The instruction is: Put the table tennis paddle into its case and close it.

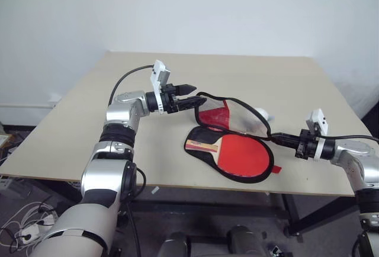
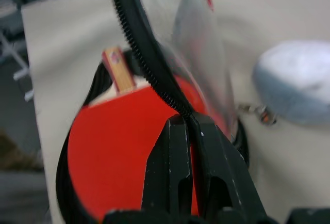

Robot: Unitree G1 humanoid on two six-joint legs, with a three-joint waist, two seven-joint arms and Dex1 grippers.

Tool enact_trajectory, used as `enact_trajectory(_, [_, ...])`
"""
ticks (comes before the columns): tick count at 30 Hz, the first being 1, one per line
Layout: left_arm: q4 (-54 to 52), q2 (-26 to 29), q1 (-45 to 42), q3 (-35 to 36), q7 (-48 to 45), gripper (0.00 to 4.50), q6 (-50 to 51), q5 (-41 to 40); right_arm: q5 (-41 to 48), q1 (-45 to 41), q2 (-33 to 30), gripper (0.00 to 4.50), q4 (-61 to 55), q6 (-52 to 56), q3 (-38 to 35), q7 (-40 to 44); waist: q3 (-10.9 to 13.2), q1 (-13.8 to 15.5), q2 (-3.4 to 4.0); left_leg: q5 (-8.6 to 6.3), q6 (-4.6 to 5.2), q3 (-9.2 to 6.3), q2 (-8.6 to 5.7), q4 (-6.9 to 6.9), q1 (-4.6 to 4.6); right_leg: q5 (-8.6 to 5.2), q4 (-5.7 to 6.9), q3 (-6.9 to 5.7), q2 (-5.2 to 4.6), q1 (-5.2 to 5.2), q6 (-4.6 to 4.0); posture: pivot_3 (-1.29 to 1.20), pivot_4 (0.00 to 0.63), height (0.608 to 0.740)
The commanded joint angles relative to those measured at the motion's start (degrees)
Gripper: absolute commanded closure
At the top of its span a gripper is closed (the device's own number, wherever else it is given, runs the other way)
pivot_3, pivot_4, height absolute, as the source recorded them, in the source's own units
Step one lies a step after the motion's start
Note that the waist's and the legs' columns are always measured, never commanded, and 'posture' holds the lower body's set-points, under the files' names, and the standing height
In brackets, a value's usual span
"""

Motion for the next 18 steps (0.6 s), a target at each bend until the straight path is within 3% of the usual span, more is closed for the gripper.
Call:
enact_trajectory(1, [-0.73, -0.09, -1.99, 0.32, -0.22, 0.00, -0.42, -0.89, -2.11, 0.08, -1.11, 4.46, 0.30, -2.31, 1.25, 1.32, 0.00, 0.02, 0.00, 0.00, 0.00, -0.01, 0.00, 0.01, 0.00, 0.00, 0.00, 0.00, 0.00, 0.01, 0.00, 0.00, 0.000, 0.740])
enact_trajectory(5, [-0.72, -0.31, -1.94, 0.10, -0.23, 0.00, -0.60, -0.69, -3.30, -0.57, -1.12, 4.46, 1.88, -2.97, 1.59, 1.25, 0.00, 0.03, 0.00, 0.00, 0.00, 0.00, 0.00, 0.08, -0.01, 0.02, 0.00, 0.00, 0.00, 0.04, 0.03, 0.00, 0.000, 0.740])
enact_trajectory(6, [-0.73, -0.35, -1.96, 0.05, -0.22, 0.00, -0.63, -0.64, -3.57, -0.66, -1.23, 4.26, 2.23, -2.96, 1.70, 1.30, 0.00, 0.02, -0.01, 0.00, 0.00, 0.00, 0.00, 0.11, -0.02, 0.02, 0.00, 0.00, 0.00, 0.03, 0.04, 0.00, 0.000, 0.740])
enact_trajectory(18, [-0.87, -0.75, -2.11, -0.44, -0.33, 0.00, -0.64, -0.42, -5.89, -0.03, -2.98, 1.09, 3.41, -4.41, 2.53, 2.98, 0.01, 0.03, -0.01, 0.00, 0.00, 0.00, -0.01, 0.12, -0.04, 0.03, 0.00, 0.00, 0.00, 0.01, 0.05, 0.00, 0.000, 0.740])
